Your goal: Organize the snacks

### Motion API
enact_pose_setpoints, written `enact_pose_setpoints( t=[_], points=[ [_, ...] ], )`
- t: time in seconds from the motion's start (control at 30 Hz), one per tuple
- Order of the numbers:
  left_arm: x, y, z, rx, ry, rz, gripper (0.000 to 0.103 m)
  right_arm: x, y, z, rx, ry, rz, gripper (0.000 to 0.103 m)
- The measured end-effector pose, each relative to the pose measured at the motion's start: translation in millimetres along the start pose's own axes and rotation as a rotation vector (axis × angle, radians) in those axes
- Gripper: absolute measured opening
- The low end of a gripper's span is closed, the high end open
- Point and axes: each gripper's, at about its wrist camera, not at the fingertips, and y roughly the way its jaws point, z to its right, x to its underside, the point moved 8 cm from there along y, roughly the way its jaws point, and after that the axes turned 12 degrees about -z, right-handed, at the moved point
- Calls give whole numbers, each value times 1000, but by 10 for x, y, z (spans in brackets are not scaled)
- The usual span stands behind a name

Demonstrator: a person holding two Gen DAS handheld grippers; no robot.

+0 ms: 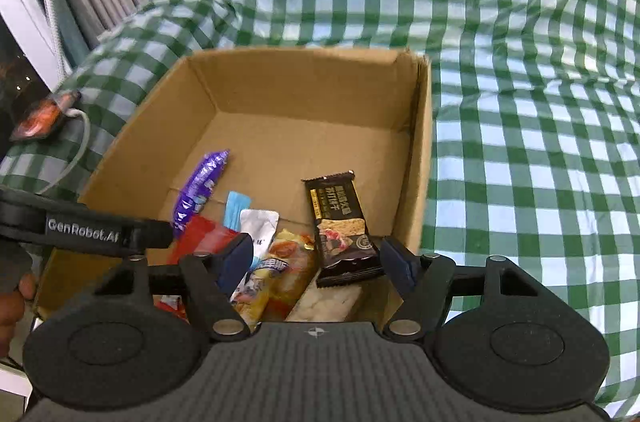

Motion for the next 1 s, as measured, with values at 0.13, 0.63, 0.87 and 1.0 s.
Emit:
enact_pose_setpoints(
  t=[0.13, 0.63, 0.87, 1.0],
  points=[
    [358, -120, -56, 19, -23, -41, 103, 292, -141, -123, -14, -28, -30, 83],
    [1092, -1080, 27, 58, -78, 109, 103, 962, -941, -396, 82, -51, 46, 102],
    [1407, -1370, 97, 62, -68, 170, 103, 1184, -1218, -348, 91, -12, 85, 102],
    [1542, -1452, 130, 65, -73, 195, 103, 1278, -1358, -362, 92, -16, 113, 102]
  ],
)
